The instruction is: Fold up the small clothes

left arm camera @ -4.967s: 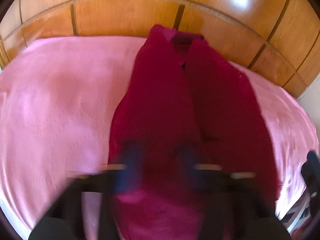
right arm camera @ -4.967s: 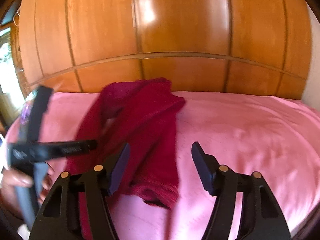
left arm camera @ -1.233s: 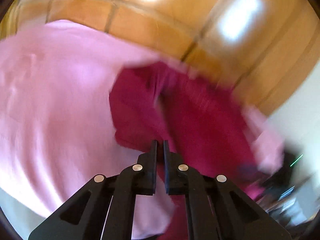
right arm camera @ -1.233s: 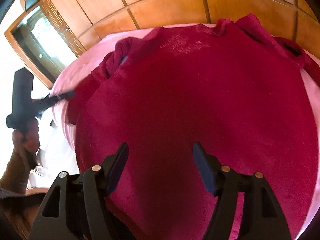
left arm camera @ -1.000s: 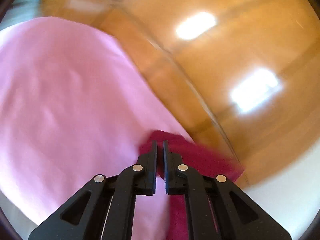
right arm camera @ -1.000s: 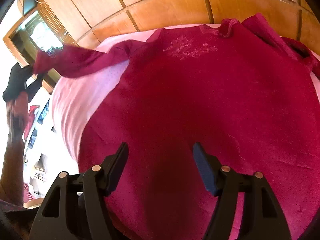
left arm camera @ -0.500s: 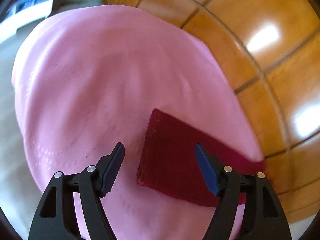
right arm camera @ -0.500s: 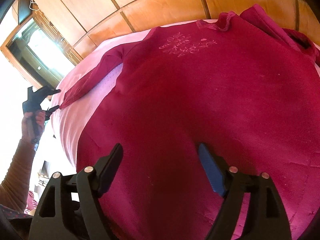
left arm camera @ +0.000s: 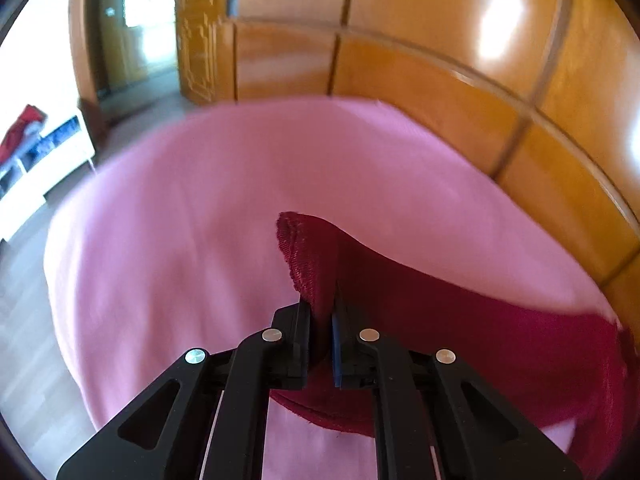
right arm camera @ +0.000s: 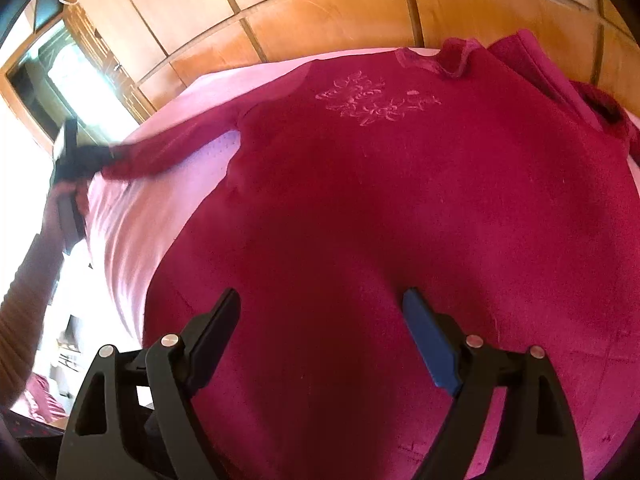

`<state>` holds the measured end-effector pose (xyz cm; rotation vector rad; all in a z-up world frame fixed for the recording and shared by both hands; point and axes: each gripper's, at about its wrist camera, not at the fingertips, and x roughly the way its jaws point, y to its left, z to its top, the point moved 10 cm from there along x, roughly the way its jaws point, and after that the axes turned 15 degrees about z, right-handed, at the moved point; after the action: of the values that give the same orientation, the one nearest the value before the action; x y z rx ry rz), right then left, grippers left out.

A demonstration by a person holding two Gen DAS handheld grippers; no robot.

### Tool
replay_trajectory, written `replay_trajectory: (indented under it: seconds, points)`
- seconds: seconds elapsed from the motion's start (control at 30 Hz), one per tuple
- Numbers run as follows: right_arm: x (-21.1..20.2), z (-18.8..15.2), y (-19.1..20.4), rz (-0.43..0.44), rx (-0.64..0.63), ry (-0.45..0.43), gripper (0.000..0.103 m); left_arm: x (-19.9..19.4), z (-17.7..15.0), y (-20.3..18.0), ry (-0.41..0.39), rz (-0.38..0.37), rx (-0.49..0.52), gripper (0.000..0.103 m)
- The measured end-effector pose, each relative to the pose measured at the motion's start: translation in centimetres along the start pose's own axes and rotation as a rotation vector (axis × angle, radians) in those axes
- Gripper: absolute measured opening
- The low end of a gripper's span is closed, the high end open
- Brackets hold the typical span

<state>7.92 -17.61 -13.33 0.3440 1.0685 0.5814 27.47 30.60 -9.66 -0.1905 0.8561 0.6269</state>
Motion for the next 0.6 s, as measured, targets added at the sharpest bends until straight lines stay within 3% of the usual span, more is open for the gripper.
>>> replay_trajectory:
  seconds: [0.2, 0.33, 0.4, 0.47, 0.53, 0.57, 0.6]
  points:
    - [1.0, 0.2, 0.0, -0.03, -0.046, 0.01, 0.084, 0.9, 4.5, -2.8, -0.081, 0.122, 0.054, 0.007]
    - [0.7, 0.2, -0.5, -0.023, -0.058, 0.006, 0.083, 4.2, 2.7, -4.1, 0.07, 0.118, 0.035, 0.008]
    - [0.0, 0.2, -0.9, -0.017, -0.055, -0.002, 0.081, 2.8, 1.1, -5.6, 0.077, -0.001, 0.037, 0.012]
    - [-1.1, 0.4, -1.7, -0.029, -0.045, -0.018, 0.079, -0.4, -1.9, -7.4, 0.084, -0.15, 0.081, 0.024]
    - [-3.1, 0.9, -3.2, -0.084, -0.045, -0.051, 0.079, -3.2, -4.7, -9.0, 0.103, -0.29, 0.119, 0.027]
    - [-4.1, 0.9, -4.0, -0.112, -0.036, -0.067, 0.079, -5.7, -7.4, -10.1, 0.128, -0.412, 0.157, 0.027]
    - [-5.2, 1.0, -5.1, -0.138, -0.02, -0.084, 0.079, -7.3, -9.3, -10.7, 0.151, -0.479, 0.184, 0.027]
